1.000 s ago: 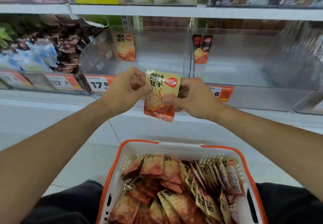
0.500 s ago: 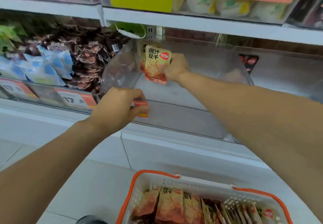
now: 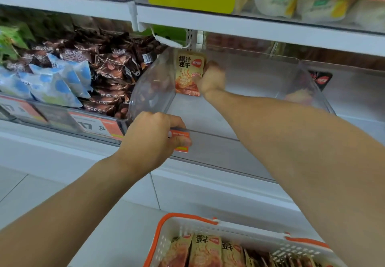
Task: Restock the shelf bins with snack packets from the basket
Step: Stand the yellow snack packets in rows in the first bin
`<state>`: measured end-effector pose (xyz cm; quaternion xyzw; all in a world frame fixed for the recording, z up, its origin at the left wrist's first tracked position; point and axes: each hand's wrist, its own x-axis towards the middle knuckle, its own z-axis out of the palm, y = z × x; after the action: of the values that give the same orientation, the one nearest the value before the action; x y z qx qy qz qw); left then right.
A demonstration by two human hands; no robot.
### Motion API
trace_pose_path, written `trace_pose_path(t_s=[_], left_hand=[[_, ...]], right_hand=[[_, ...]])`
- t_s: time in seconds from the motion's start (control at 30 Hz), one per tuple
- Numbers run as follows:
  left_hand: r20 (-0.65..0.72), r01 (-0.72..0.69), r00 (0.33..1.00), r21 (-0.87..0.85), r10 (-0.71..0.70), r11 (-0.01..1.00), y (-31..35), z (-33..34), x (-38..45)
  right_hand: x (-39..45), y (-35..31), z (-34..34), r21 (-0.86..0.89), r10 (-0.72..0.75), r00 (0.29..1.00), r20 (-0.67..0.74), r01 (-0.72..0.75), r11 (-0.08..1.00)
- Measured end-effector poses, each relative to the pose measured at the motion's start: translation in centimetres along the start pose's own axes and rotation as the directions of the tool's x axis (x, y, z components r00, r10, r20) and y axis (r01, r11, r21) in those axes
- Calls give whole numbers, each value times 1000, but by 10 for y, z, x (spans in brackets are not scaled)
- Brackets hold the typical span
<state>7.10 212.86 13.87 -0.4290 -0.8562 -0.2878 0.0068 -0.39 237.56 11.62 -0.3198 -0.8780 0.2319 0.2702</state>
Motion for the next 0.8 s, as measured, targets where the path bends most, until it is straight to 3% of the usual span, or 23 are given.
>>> trace_pose_path(t_s=[0.27,0.5,0.57,0.63,0.7,0.8], left_hand=[[68,40,997,81,-46,996,4,-6,4],[18,47,999,107,-49,993,11,-1,-5],[-100,23,995,168,-6,986,16,5,-12],[-236,-69,964,215,121,974,30,12,-23],[-329,-174,919,159,218,972,52,22,-38],[-219,-174,963,-67,156,982,81,52,-64]], right_hand=[[-3,2,-2,0,76,997,4,-76,997],[-43,2,-78,96,86,995,55,-91,991],[-79,1,-111,254,17,1000,19,-22,967],[-127,3,-147,368,-147,988,-40,151,918],[-181,12,-177,397,-332,943,-27,315,862],[-258,48,-198,360,-452,887,96,393,846]])
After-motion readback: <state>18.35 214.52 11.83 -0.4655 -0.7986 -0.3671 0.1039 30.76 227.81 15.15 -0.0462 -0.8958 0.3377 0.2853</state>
